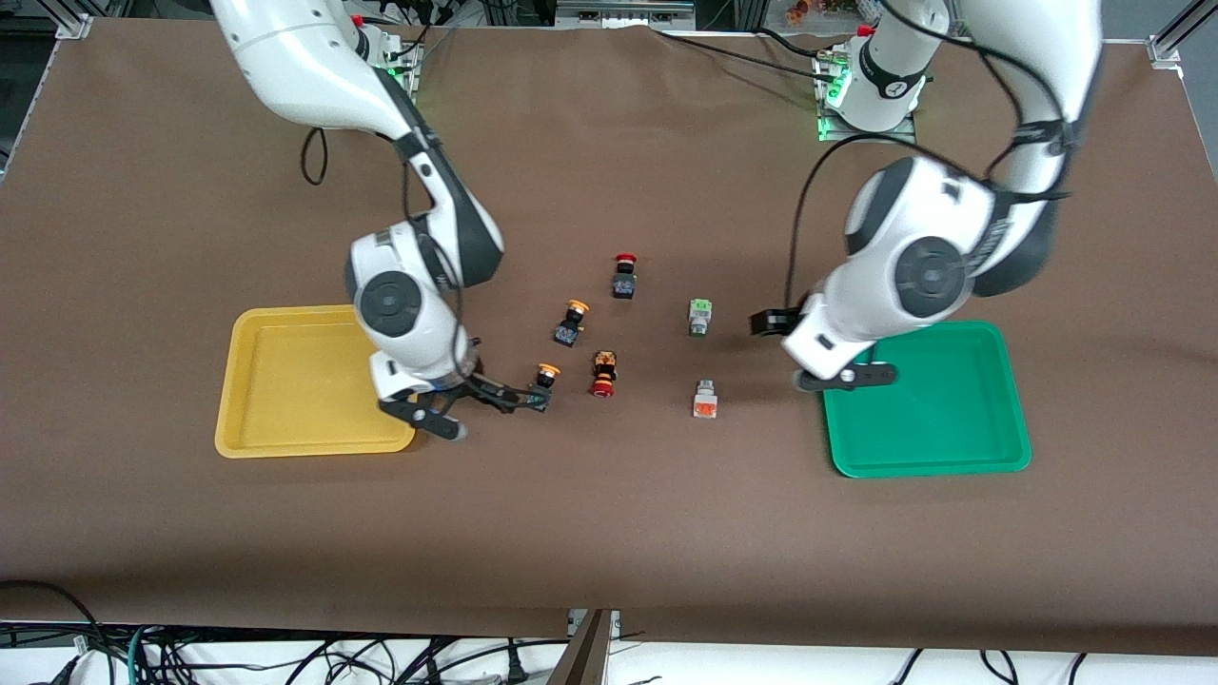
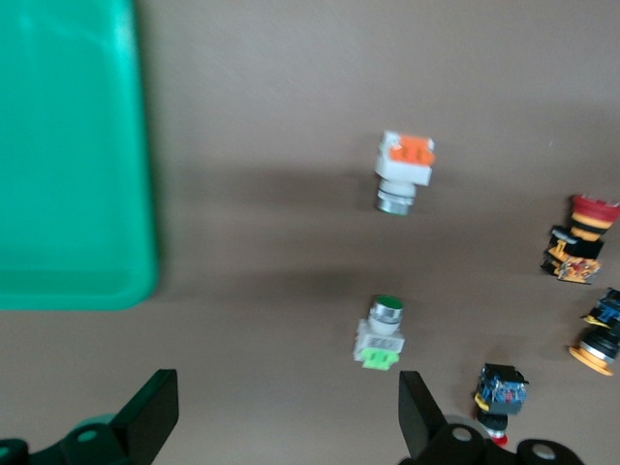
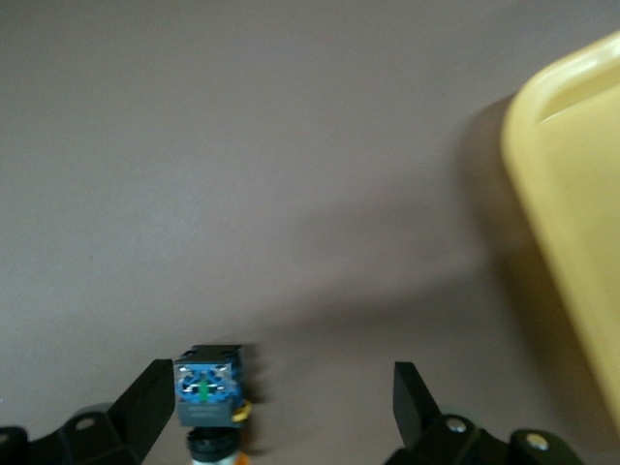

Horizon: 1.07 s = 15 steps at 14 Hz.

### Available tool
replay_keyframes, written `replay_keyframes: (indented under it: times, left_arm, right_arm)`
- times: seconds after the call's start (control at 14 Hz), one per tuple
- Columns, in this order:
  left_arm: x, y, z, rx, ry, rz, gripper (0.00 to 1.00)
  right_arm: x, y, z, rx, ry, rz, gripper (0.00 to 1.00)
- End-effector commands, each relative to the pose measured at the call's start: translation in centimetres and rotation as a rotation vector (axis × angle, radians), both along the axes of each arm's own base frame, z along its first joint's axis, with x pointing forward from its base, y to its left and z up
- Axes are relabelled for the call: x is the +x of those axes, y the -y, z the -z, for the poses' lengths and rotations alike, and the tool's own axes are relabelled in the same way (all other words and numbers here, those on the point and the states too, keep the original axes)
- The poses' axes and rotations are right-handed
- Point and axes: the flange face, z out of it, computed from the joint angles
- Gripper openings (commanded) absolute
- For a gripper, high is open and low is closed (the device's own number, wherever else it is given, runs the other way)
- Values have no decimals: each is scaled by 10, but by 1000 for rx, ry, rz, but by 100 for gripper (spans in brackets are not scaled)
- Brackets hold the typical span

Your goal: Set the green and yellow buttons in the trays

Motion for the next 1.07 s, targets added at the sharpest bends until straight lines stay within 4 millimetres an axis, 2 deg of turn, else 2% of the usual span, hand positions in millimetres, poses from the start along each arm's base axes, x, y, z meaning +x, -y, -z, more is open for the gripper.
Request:
replay_keyframes:
  times: [0.0,0.14,0.36,0.43,0.57,0.64,0.71,0.79,0.93,1.0]
  left_arm:
    - [-39,17,46,18,-3,-57,100]
    - [-65,60,80,34,-25,-44,100]
    - [-72,75,113,34,-29,-63,100]
    - [-71,76,119,28,-21,-65,100]
    - [-72,85,136,12,-2,-63,100]
    - [-72,85,145,9,4,-66,100]
    - [-69,83,147,10,10,-65,100]
    - [-68,81,147,10,11,-67,100]
    - [-69,77,151,16,6,-50,63]
    - [-69,76,152,19,4,-51,46]
  right_arm:
    - [-4,-30,20,18,44,19,100]
    - [-11,-40,37,18,49,10,100]
    - [-21,-52,56,9,40,-11,100]
    - [-22,-53,60,7,38,-12,94]
    - [-24,-57,60,13,47,-20,40]
    - [-23,-57,59,16,52,-22,18]
    - [-23,-57,59,15,52,-34,0]
    - [-21,-55,54,15,61,-45,0]
    - [-5,-37,33,16,76,-56,0]
    - [12,-17,15,13,74,-63,0]
